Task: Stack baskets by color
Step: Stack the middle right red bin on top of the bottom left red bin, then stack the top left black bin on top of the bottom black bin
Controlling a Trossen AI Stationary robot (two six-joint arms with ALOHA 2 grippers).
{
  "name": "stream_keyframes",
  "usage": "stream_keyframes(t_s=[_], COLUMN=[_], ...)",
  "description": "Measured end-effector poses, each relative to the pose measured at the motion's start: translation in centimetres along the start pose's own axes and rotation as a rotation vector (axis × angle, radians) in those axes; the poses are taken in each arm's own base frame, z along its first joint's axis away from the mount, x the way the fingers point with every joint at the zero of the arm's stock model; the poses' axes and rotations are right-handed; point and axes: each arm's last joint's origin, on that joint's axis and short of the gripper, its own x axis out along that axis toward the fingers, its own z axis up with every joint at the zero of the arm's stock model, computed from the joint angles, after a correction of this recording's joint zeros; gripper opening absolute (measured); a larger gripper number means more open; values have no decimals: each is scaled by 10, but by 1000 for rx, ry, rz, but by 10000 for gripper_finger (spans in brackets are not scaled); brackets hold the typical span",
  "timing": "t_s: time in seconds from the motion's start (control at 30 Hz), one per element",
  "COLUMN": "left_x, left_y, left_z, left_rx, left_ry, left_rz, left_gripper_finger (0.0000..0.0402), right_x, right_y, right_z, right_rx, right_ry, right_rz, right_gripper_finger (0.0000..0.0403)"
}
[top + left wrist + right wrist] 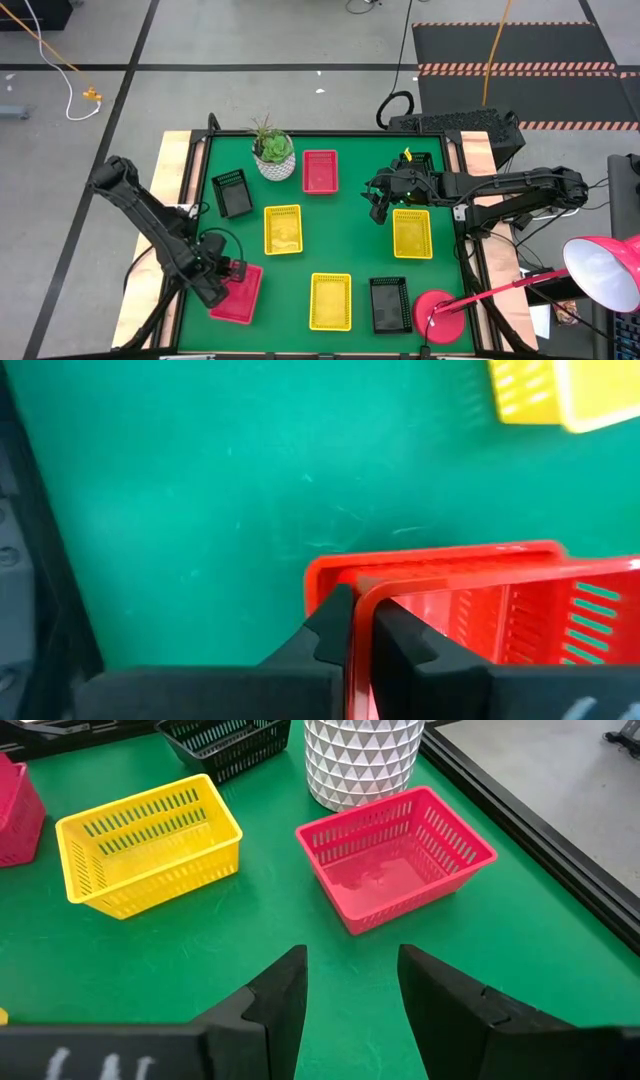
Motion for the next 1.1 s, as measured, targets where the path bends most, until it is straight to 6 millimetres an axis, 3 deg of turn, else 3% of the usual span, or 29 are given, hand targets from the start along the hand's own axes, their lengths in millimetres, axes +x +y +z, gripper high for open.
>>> stream_keyframes(t_s=[0.13, 0.23, 0.6, 0.73, 0.93, 1.1], left_x=[20, 23, 8, -11, -52, -51], left_y=[6, 10, 5, -2, -13, -18], left_z=[-2, -1, 0, 5, 34, 68], left_rx=[-8, -5, 13, 5, 31, 19], left_ry=[29, 50, 83, 73, -168, -266], left_rz=[8, 53, 20, 29, 14, 126], left_gripper_finger=[33, 61, 239, 284, 300, 279], right_x=[0, 0, 0, 0, 0, 0], right_y=[0, 0, 0, 0, 0, 0], right_z=[0, 0, 0, 0, 0, 0], right_rx=[0, 0, 0, 0, 0, -1], right_ry=[0, 0, 0, 0, -1, -1], right_rz=[0, 0, 0, 0, 0, 0], right_gripper_finger=[153, 153, 153, 153, 153, 153])
